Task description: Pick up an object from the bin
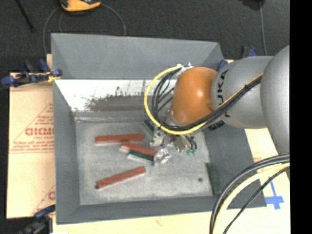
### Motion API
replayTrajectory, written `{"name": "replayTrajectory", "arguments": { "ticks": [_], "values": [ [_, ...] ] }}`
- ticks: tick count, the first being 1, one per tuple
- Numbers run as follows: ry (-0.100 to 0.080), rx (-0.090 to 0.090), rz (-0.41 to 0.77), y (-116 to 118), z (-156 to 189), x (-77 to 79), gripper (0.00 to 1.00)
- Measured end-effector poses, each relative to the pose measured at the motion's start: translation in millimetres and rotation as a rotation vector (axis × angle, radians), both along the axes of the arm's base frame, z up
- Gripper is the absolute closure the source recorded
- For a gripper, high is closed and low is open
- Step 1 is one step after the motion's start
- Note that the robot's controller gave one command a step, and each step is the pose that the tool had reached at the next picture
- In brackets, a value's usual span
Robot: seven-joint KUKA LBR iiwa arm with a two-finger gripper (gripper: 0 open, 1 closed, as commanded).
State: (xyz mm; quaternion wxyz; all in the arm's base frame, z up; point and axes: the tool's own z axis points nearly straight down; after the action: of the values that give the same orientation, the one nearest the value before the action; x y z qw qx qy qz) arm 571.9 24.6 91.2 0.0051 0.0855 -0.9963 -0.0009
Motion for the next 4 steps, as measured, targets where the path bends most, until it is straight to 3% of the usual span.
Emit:
{"name": "replayTrajectory", "arguments": {
  "ticks": [1, 2, 3, 4],
  "values": [
    [-0.013, -0.001, 0.011, 8.6, 20.0, 7.7, 1.0],
    [-0.014, -0.001, 0.018, -2.8, 104.5, -3.4, 1.0],
    [-0.014, 0.0, 0.017, -2.5, 104.5, -3.4, 0.0],
    [-0.014, 0.0, 0.017, -2.4, 104.5, -3.4, 0.0]
  ]
}}
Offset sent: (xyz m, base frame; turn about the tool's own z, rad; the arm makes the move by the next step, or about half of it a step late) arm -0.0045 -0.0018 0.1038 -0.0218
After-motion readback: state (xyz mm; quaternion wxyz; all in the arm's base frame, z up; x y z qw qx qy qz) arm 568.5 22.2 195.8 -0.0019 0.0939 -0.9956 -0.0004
